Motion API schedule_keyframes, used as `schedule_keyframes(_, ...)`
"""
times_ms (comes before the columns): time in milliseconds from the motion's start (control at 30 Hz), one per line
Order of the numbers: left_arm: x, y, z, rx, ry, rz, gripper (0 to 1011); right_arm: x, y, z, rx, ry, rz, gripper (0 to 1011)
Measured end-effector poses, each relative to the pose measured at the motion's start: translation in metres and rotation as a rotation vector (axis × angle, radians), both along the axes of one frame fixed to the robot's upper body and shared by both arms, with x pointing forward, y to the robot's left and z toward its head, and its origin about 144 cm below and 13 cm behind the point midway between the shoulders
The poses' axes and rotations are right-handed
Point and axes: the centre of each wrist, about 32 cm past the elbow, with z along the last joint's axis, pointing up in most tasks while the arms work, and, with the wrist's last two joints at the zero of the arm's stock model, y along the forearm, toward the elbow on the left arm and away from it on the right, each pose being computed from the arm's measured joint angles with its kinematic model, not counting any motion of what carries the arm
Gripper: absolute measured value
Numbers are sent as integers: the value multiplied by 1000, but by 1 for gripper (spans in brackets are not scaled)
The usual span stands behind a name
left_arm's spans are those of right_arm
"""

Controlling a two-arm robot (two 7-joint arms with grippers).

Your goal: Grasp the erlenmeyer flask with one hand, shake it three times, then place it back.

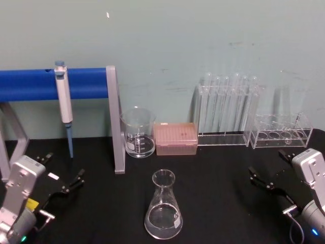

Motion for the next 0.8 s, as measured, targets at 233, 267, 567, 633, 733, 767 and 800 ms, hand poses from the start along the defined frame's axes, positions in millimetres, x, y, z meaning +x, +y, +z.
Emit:
schedule_keyframes(233,0,0,0,0,0,0,1001,0,0,0,0,0,0,1000)
schedule_keyframes(267,0,0,0,0,0,0,1001,0,0,0,0,0,0,1000)
schedule_keyframes(567,0,0,0,0,0,0,1001,0,0,0,0,0,0,1000)
schedule_keyframes(633,0,0,0,0,0,0,1001,0,0,0,0,0,0,1000)
schedule_keyframes(733,0,0,0,0,0,0,1001,0,0,0,0,0,0,1000)
schedule_keyframes(767,0,0,0,0,0,0,1001,0,0,0,0,0,0,1000)
schedule_keyframes(800,0,0,0,0,0,0,1001,0,0,0,0,0,0,1000)
